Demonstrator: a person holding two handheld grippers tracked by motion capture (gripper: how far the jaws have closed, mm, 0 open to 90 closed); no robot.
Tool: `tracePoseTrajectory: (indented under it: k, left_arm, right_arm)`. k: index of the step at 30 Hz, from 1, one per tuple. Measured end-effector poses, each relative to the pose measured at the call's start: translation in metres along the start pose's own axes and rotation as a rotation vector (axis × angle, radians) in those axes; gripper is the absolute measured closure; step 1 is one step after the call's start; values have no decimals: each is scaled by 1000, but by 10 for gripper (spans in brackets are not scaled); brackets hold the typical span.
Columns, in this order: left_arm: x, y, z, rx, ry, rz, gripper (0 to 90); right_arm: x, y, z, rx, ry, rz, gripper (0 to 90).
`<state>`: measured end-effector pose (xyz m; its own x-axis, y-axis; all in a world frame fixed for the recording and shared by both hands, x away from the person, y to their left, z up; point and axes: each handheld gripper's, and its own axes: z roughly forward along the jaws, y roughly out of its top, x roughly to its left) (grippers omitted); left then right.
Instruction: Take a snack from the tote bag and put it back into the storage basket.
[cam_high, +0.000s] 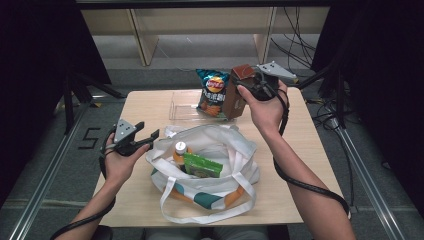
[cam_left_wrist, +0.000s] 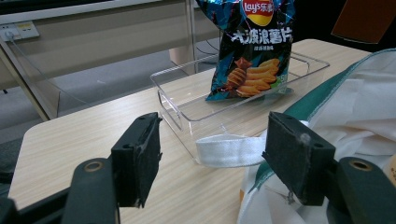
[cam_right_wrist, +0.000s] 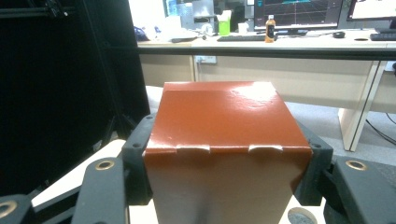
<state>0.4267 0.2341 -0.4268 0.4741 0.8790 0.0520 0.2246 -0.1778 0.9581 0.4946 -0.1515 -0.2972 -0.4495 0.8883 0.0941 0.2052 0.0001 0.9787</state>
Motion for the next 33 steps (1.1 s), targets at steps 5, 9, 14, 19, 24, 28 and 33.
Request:
tracePoseTrajectory:
  k: [5, 9, 14, 19, 24, 28, 33]
  left_arm:
    - [0, 0, 0, 1, -2, 0, 350]
    - [0, 0, 0, 1, -1, 1, 350]
    - [0, 0, 1, 1, -1, 1, 350]
    - [-1, -1, 2, -4, -8, 1, 351]
    - [-1, -1, 2, -7, -9, -1, 351]
    - [0, -1, 1, -2, -5, 0, 351]
    - [0, 0, 1, -3, -4, 3, 352]
  right_arm:
    - [0, -2, 4, 7, -11, 4, 393]
    - [0, -4, 8, 13, -11, 2, 393]
    - [0, -4, 13, 9, -16, -7, 393]
    - [0, -3, 17, 11, -28, -8, 393]
    - [0, -4, 22, 9, -29, -17, 393]
    - [2, -4, 26, 11, -28, 3, 393]
    - [3, -6, 32, 10, -40, -19, 393]
